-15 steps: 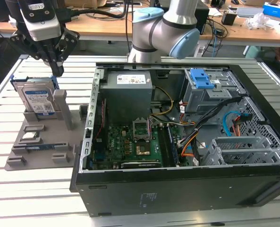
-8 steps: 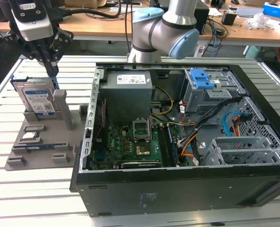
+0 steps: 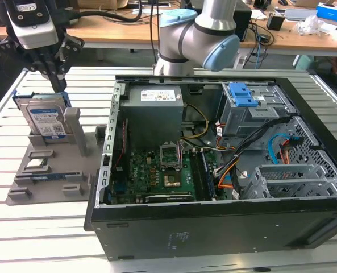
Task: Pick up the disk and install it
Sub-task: 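Reach for the disk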
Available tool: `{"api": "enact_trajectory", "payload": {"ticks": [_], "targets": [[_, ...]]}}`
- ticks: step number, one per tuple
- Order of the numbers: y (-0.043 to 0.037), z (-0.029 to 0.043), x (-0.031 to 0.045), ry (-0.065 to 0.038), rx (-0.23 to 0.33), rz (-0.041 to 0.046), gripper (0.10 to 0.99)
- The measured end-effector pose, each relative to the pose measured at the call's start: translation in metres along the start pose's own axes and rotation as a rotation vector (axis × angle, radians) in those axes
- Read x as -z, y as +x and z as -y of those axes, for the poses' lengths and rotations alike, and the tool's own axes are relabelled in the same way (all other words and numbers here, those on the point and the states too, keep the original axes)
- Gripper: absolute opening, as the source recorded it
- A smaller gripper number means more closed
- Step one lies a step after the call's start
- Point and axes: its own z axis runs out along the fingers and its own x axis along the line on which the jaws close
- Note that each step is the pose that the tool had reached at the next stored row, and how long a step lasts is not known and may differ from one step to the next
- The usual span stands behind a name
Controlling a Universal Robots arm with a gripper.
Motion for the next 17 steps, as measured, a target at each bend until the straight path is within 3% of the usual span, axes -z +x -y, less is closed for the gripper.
{"api": "enact_trajectory", "payload": {"ticks": [5,17], "targets": [[0.0052,0.0004,0.0001,0.0,0.0,0.0,0.106],[0.0316,0.0023,0.0008,0.0,0.0,0.0,0.106]]}}
